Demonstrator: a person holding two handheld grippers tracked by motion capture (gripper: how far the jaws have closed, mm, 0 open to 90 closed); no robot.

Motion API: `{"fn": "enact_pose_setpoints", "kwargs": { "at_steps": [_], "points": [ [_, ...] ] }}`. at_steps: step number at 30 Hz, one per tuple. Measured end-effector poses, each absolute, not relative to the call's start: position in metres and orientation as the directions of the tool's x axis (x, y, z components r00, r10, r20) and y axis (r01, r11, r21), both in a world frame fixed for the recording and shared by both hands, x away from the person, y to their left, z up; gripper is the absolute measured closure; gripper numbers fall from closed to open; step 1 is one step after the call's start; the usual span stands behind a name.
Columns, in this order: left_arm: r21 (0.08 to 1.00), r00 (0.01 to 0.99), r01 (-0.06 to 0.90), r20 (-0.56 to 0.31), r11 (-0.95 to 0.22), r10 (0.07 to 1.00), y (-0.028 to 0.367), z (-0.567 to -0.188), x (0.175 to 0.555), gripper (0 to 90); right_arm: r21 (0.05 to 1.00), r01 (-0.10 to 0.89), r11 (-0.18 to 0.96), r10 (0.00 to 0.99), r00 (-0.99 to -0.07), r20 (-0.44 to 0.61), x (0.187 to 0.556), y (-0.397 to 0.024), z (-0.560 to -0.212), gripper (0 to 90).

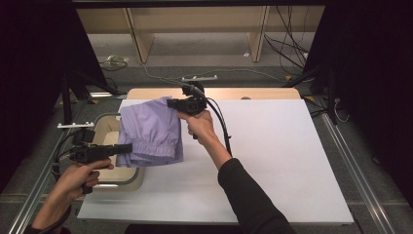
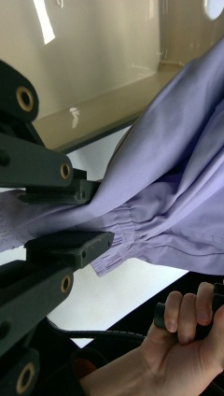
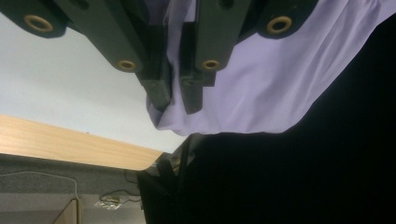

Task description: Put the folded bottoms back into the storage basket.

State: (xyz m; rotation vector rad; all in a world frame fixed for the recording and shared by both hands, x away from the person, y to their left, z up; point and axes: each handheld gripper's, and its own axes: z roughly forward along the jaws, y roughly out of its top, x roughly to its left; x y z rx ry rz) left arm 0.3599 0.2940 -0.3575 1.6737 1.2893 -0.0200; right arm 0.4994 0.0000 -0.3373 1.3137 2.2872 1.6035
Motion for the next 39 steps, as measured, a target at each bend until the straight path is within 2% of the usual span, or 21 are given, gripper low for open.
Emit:
{"fn": "enact_pose_setpoints", "kwargs": {
  "at_steps": [39],
  "points": [
    [0.661, 0.375, 0.743, -0.546, 0.109, 0.749, 0.345, -0.351, 0.356, 75.9, 0.796, 0.589, 0.14, 0.65, -0.66, 0.375, 0.503, 0.06, -0.327, 85.7]
  ]
}}
